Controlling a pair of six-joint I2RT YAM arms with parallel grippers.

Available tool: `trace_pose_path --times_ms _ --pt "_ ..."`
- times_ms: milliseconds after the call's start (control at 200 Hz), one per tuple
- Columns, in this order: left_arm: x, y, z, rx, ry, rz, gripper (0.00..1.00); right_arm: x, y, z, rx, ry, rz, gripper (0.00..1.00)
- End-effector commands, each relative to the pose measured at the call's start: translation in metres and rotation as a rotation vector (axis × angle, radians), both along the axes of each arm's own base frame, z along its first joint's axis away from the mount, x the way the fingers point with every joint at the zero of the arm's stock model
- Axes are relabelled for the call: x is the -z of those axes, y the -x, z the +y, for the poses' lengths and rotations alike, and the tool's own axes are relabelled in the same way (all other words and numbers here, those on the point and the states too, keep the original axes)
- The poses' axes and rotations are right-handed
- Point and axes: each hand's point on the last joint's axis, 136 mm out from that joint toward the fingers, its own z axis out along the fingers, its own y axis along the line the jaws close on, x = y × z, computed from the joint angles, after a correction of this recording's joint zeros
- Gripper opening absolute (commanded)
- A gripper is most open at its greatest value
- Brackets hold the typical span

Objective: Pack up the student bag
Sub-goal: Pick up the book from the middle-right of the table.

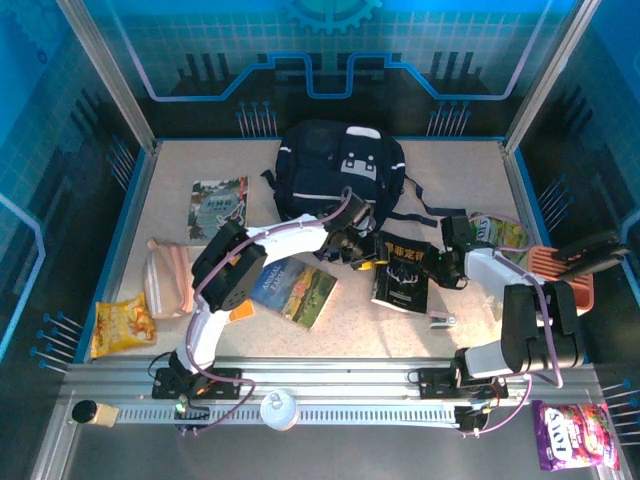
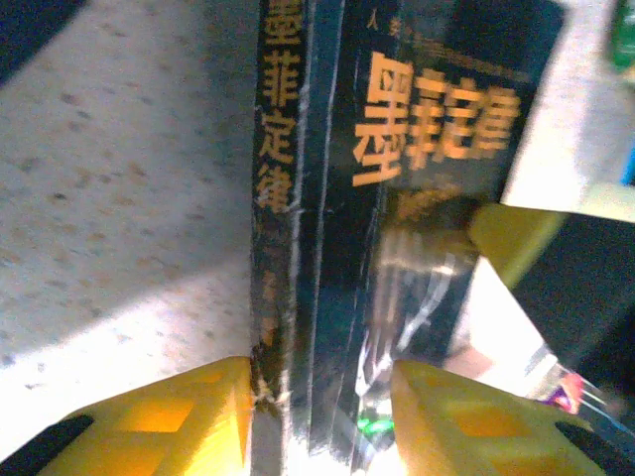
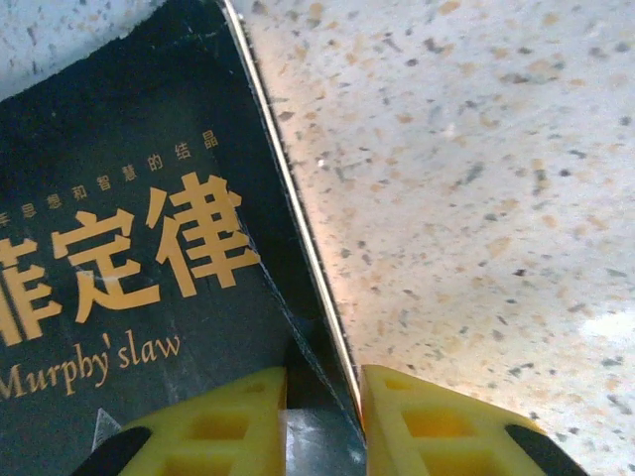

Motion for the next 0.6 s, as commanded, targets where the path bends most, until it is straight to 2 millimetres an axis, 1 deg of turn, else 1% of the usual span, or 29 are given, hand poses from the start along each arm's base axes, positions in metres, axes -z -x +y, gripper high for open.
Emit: trace_pose_path --times_ms 0,100,335,595 --pt "-0.061 0.008 -0.034 0.055 0.250 -0.043 0.39 0.006 0.017 -0.002 0.041 -0.011 0.048 0.23" --pt "-0.055 0.009 -0.034 0.055 0.243 -0.025 0.39 0.005 0.017 -0.003 0.051 -0.007 0.043 0.23" --pt "-0.035 0.006 -0.035 0.049 0.192 0.022 0.38 0.008 0.016 0.001 0.053 -0.034 0.052 0.23" --pt "-0.028 0.003 -0.035 0.045 0.170 0.039 0.36 0.009 0.015 0.003 0.054 -0.046 0.048 0.23"
